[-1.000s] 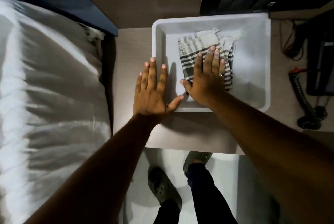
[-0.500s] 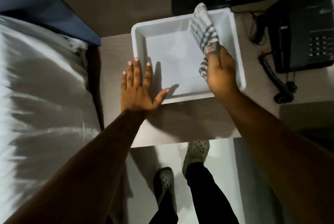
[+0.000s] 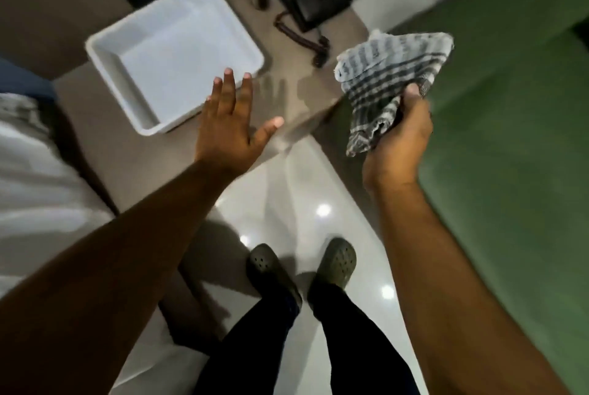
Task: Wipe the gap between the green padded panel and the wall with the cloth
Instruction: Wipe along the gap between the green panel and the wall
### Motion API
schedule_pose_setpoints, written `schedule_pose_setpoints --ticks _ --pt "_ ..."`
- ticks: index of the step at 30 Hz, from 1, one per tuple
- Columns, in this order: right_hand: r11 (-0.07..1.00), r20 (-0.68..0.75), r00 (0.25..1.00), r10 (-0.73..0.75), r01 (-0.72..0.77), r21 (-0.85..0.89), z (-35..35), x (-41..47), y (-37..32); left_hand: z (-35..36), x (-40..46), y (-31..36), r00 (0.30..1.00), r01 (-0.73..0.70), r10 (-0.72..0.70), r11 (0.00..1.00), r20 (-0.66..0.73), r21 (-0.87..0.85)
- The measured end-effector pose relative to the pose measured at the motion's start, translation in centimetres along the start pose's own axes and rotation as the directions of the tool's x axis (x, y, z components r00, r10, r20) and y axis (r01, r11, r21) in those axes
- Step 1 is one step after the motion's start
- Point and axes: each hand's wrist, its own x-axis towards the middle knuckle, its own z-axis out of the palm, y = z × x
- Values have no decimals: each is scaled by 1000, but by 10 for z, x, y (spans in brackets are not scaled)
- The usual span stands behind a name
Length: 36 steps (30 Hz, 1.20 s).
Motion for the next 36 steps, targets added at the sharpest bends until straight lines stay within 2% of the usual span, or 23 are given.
schedule_pose_setpoints --ticks 5,8,11,14,20,21,24,25,27,29,31,34,36 --pt "974 -101 994 -53 74 215 -115 -18 -57 34 -15 107 978 -203 201 978 56 39" --pt "941 -187 981 -61 119 317 -190 -30 -81 63 -33 174 930 -360 354 931 96 59" --pt "930 -316 947 -61 168 326 -269 -46 -98 107 -60 237 846 -522 507 851 164 65" --pt "920 -441 895 -63 224 323 -363 -65 -112 169 -87 303 731 -665 630 743 263 70" --pt "875 -598 783 -171 400 274 -547 -113 -94 309 -135 410 553 -828 717 529 424 184" --pt "855 -634 753 -176 436 281 -568 -121 -89 321 -154 425 516 -854 738 484 434 193" --pt "778 -773 627 -99 533 333 -618 -155 -74 352 -221 471 316 -949 809 276 495 154" --pt "744 -808 584 -80 575 341 -628 -168 -69 359 -238 483 278 -961 819 231 502 154" --pt "686 -850 521 -81 648 332 -641 -193 -58 366 -250 496 272 -962 830 222 487 158" --pt "672 -891 449 -68 680 292 -654 -218 -52 368 -249 502 239 -969 830 172 504 177" --pt "661 -937 347 -28 710 243 -669 -240 -45 369 -244 509 174 -980 834 96 524 173" --pt "613 -982 179 61 770 178 -695 -279 -28 379 -252 539 21 -995 824 -37 566 90" --pt "602 -988 127 89 783 155 -705 -296 -17 389 -269 566 -56 -995 818 -90 572 31"
